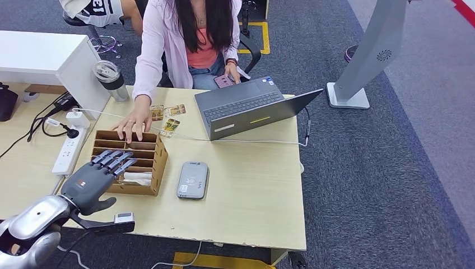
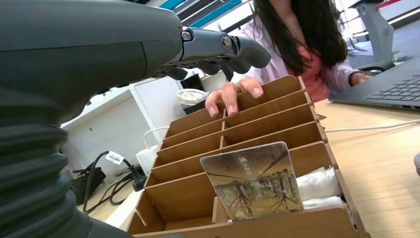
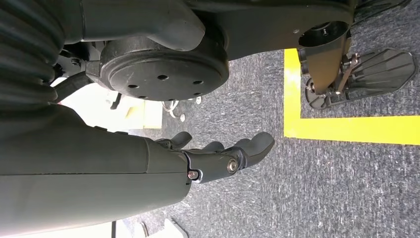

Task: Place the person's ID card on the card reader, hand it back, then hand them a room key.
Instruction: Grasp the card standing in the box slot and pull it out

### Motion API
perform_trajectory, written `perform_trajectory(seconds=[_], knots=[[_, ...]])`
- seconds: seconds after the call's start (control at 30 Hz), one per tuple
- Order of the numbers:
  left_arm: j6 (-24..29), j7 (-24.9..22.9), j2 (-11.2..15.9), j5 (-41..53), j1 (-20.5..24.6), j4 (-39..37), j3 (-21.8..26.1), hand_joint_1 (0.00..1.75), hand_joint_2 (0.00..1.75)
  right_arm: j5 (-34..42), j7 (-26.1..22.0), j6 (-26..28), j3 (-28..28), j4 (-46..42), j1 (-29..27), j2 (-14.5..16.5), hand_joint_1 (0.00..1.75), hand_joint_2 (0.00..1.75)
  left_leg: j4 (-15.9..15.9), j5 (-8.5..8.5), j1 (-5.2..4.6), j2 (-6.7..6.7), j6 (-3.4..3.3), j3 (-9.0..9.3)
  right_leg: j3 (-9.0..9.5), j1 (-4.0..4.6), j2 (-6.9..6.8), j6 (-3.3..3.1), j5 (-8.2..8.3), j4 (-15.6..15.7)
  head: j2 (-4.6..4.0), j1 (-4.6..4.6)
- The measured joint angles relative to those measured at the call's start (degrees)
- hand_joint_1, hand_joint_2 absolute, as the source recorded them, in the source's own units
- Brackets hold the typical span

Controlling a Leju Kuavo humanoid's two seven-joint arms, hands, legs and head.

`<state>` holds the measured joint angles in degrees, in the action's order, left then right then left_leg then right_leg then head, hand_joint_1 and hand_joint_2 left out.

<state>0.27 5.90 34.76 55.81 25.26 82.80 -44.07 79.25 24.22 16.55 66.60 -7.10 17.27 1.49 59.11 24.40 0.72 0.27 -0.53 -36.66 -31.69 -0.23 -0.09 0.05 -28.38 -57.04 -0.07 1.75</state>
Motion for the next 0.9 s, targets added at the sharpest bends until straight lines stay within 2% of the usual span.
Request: perform_trajectory(seconds=[0.2, 0.5, 0.63, 0.9], knots=[[1.3, -1.7, -2.4, 1.6, 0.1, -3.0, -0.1, 0.00, 1.75, -0.2, 0.1, -0.1, 0.0, 0.0, 0.1, 0.0, 0.00, 1.75, 0.0, 0.00, -0.01, 0.00, 0.00, 0.00, 0.01, 0.00, -0.01, 0.00, 0.00, 0.0, 0.00, 0.00], [2.6, -1.6, -6.2, 2.5, 0.2, -6.9, -0.3, 0.00, 1.75, -0.5, 0.4, -0.1, 0.1, -0.1, 0.3, 0.0, 0.00, 1.75, 0.0, 0.00, -0.02, 0.00, 0.00, 0.00, 0.01, -0.01, 0.00, 0.00, 0.01, 0.0, 0.00, 0.01], [3.3, -1.5, -7.1, 2.8, 0.2, -7.9, -0.3, 1.75, 1.75, -0.5, 0.4, -0.1, 0.1, -0.1, 0.4, 0.0, 0.00, 1.75, 0.0, 0.00, -0.01, 0.00, 0.00, 0.00, 0.01, -0.01, 0.00, 0.00, 0.01, 0.0, 0.00, 0.00], [4.0, -1.4, -8.2, 3.1, 0.2, -9.0, -0.3, 1.75, 1.75, -0.4, 0.4, -0.1, 0.1, -0.1, 0.4, 0.0, 0.00, 1.75, 0.0, 0.00, -0.01, -0.01, 0.00, 0.00, 0.01, 0.00, 0.00, 0.00, 0.01, 0.0, 0.00, 0.01]])
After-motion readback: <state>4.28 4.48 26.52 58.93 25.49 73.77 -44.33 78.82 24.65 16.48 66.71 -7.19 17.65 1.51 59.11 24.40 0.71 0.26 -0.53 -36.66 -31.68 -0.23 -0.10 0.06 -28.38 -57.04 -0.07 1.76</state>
